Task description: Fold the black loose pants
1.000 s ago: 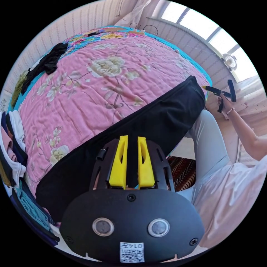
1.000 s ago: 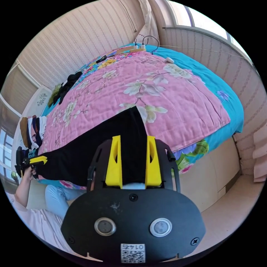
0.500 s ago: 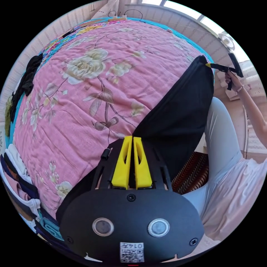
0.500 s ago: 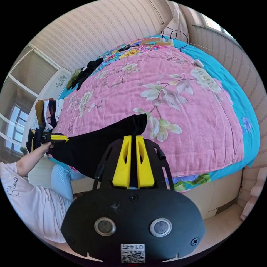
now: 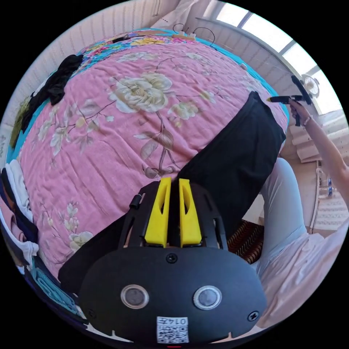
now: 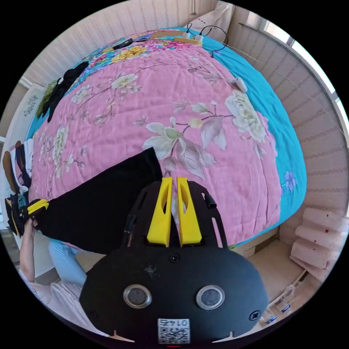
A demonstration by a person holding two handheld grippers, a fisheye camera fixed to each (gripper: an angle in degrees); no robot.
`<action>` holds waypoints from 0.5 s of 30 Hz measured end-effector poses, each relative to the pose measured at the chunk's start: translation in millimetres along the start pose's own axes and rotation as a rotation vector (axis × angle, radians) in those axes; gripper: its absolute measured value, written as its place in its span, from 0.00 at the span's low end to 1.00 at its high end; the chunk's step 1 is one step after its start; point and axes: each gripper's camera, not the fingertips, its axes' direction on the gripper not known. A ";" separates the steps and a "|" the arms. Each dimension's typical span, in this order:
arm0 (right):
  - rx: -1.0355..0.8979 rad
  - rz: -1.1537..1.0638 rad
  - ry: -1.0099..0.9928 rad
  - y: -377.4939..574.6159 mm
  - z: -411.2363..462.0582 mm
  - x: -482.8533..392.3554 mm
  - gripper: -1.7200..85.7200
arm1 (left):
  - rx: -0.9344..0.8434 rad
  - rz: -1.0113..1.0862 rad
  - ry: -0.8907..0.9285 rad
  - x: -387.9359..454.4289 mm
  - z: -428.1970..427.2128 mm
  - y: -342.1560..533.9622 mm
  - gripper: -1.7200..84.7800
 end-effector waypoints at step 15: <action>0.030 -0.437 -0.301 191.4 70.0 -221.4 0.02 | 0.044 0.000 0.088 79.4 44.1 134.4 0.02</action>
